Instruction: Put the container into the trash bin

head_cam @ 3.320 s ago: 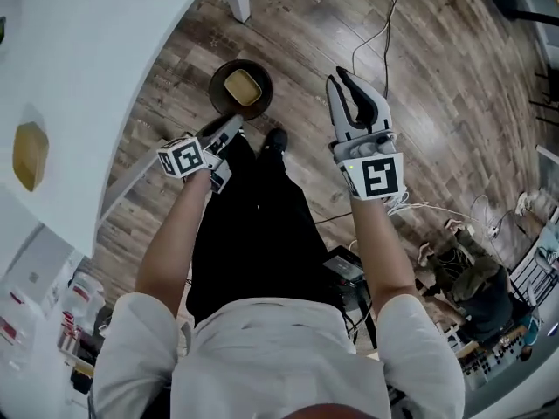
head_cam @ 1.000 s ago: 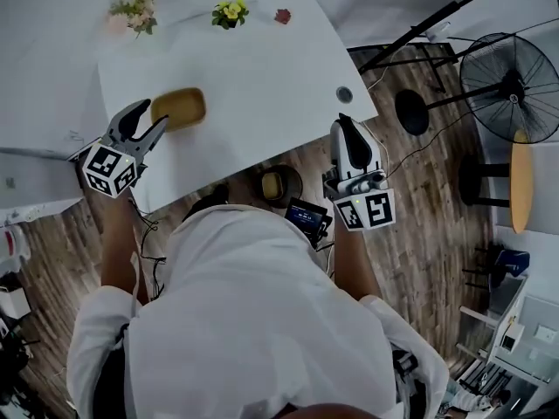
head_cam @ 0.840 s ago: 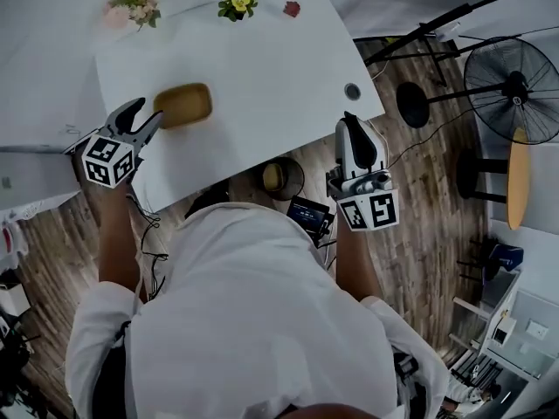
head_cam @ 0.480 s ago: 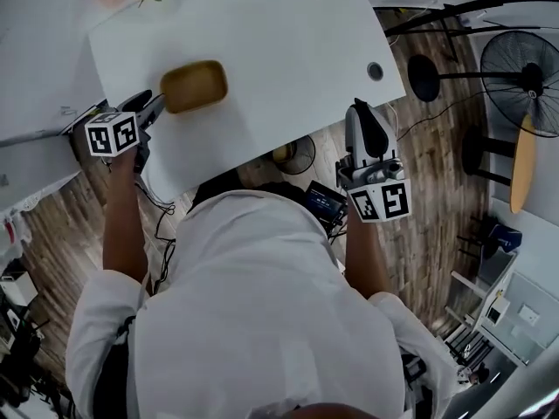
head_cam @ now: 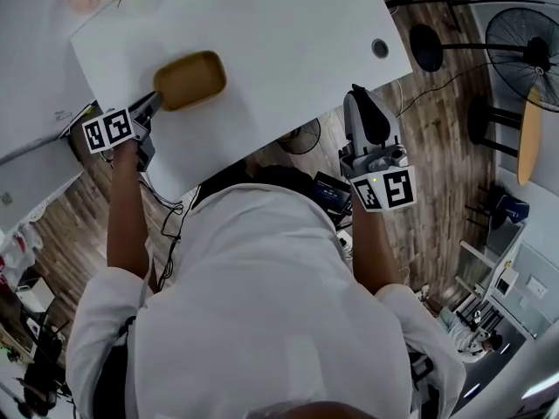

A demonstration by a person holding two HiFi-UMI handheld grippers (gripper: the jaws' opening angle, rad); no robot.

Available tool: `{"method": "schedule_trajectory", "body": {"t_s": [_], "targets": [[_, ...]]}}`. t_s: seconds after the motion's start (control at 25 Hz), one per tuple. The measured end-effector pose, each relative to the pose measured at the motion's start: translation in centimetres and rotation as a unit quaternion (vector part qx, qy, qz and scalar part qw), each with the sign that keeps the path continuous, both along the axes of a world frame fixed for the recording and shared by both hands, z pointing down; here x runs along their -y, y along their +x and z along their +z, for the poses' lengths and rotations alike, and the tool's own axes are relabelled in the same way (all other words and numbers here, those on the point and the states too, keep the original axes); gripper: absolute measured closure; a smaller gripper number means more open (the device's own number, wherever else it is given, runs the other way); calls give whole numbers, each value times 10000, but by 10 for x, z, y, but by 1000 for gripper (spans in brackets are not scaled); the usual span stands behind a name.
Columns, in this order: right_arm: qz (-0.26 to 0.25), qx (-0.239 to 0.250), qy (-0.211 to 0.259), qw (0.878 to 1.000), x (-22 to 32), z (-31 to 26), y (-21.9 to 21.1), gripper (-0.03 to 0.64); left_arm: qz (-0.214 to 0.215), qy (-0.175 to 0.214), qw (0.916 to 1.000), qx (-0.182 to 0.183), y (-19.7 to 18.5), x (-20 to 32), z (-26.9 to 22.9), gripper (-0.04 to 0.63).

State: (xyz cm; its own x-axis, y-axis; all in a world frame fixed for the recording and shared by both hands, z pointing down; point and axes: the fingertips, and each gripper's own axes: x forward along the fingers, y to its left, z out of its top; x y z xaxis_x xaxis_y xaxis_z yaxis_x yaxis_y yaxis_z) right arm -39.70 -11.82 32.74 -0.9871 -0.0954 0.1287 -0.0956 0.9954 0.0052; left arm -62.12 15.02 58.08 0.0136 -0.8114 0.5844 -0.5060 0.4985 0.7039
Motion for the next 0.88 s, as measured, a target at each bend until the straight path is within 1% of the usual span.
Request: {"method": "schedule_trajectory", "body": {"t_s": [0.16, 0.24, 0.32, 0.4, 0.6, 0.76, 0.88], "targets": [[150, -23, -15, 9999, 4, 4, 5, 554, 27, 46, 10000, -84, -2, 4, -1, 571], [216, 1, 12, 9998, 5, 5, 8, 554, 55, 72, 9999, -83, -2, 6, -1, 572], [306, 16, 26, 9995, 8, 6, 14, 554, 46, 180, 9997, -131, -2, 11, -5, 572], [440, 33, 65, 9990, 13, 4, 27, 554, 84, 292, 9995, -104, -1, 22, -12, 574], [896, 194, 193, 9956, 39, -6, 77, 554, 282, 713, 9969, 168, 9, 68, -51, 574], [1205, 317, 368, 9915, 59, -19, 130, 555, 504, 982, 9937, 221, 49, 105, -79, 574], [1522, 465, 672, 9850, 77, -33, 180, 555, 827, 1098, 9897, 389, 81, 144, -104, 574]]}}
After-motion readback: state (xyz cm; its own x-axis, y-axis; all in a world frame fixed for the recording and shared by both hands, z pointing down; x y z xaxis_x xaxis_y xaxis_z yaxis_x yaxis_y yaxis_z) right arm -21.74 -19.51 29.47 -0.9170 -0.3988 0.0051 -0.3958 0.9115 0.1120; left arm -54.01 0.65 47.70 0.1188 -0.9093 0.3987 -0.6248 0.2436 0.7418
